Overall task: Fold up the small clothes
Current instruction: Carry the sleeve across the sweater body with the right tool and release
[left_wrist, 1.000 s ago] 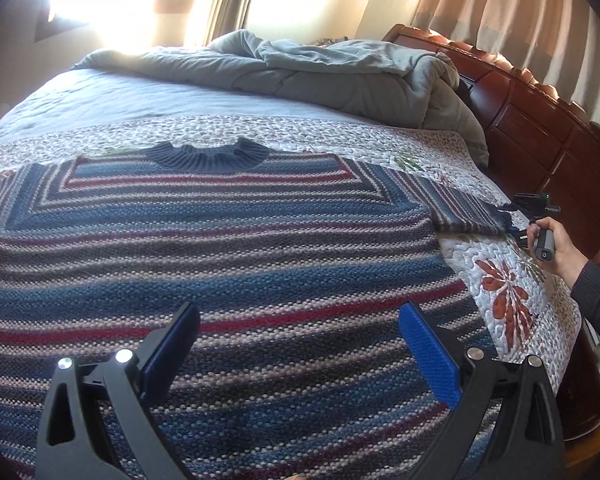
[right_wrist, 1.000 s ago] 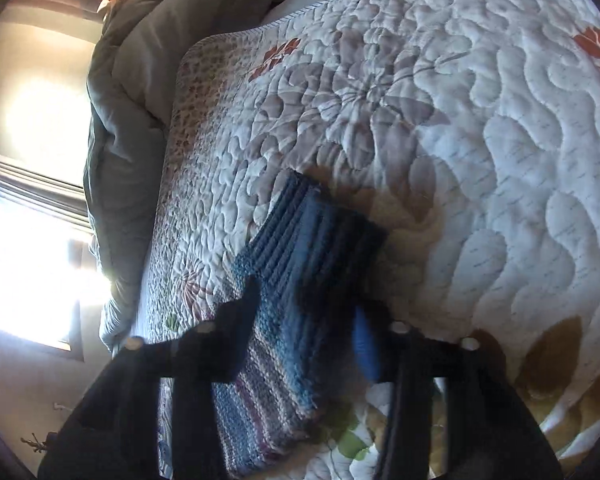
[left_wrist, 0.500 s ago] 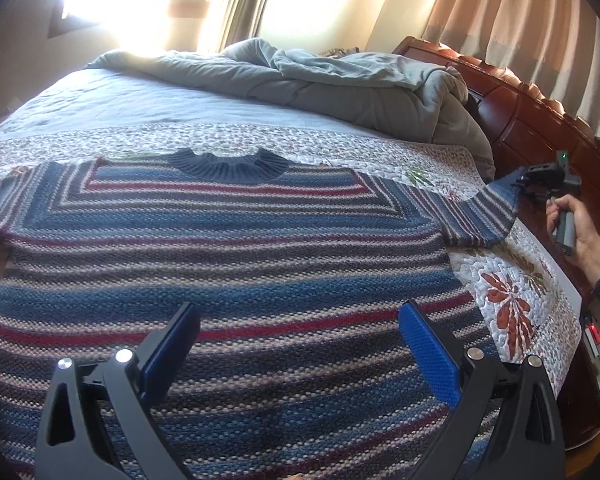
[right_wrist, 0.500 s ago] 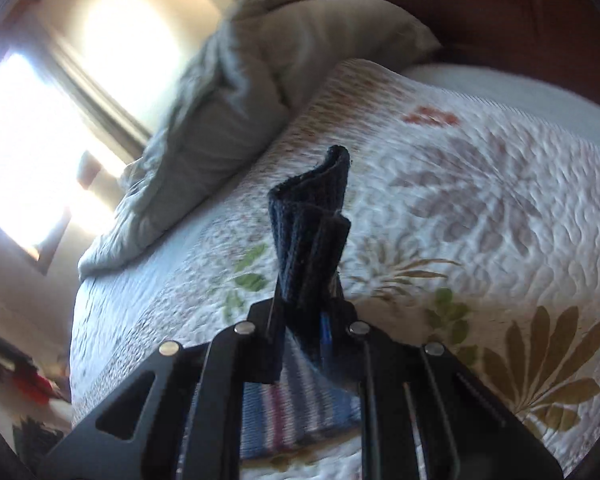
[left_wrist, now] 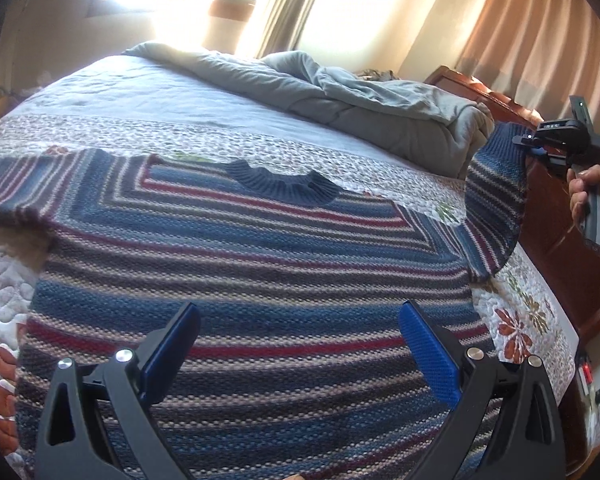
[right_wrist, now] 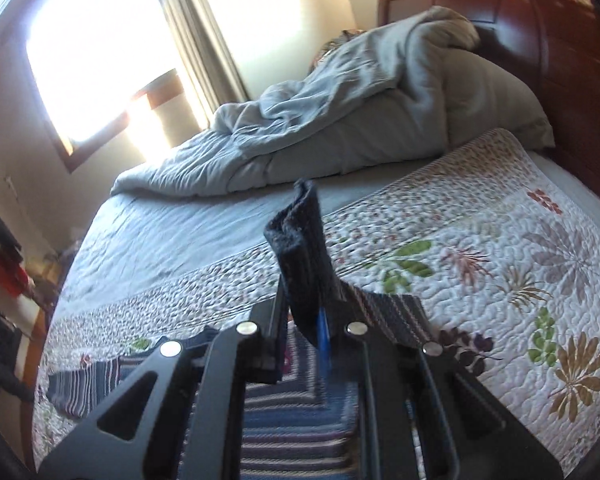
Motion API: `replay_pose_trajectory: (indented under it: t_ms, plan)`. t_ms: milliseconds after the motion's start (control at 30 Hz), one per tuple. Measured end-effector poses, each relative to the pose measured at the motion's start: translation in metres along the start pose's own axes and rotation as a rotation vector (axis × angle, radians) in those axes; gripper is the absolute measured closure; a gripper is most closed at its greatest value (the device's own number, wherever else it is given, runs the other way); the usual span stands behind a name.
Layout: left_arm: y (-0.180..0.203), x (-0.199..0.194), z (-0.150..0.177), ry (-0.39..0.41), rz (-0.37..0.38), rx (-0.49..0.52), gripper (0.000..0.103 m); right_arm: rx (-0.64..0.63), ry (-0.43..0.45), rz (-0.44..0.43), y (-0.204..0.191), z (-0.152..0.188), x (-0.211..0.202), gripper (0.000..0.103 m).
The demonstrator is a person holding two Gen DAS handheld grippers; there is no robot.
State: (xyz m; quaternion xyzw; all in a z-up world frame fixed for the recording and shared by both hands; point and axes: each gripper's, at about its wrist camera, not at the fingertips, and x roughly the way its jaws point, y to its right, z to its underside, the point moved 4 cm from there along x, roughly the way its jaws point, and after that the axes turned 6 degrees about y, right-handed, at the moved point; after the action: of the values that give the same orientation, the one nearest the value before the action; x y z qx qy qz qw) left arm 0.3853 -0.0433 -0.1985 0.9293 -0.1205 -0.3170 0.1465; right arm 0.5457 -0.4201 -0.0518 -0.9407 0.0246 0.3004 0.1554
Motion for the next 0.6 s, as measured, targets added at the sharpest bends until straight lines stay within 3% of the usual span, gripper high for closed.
replay_pose_trajectory:
  t_ms: [167, 267, 433, 600]
  plan:
    - [-0.016, -0.015, -0.009, 0.045, -0.053, 0.033, 0.004, -0.157, -0.027, 0.016, -0.087, 0.029, 0.024, 0.092]
    - [-0.036, -0.022, -0.015, 0.051, -0.063, -0.001, 0.004, -0.274, -0.051, 0.03, -0.139, 0.057, 0.044, 0.092]
    - [-0.068, -0.04, -0.023, 0.078, -0.071, -0.069, 0.004, -0.543, -0.078, 0.09, -0.229, 0.132, 0.08, 0.095]
    - [-0.082, -0.048, -0.025, 0.083, -0.057, -0.099, 0.004, -0.687, -0.175, 0.102, -0.282, 0.217, 0.119, 0.096]
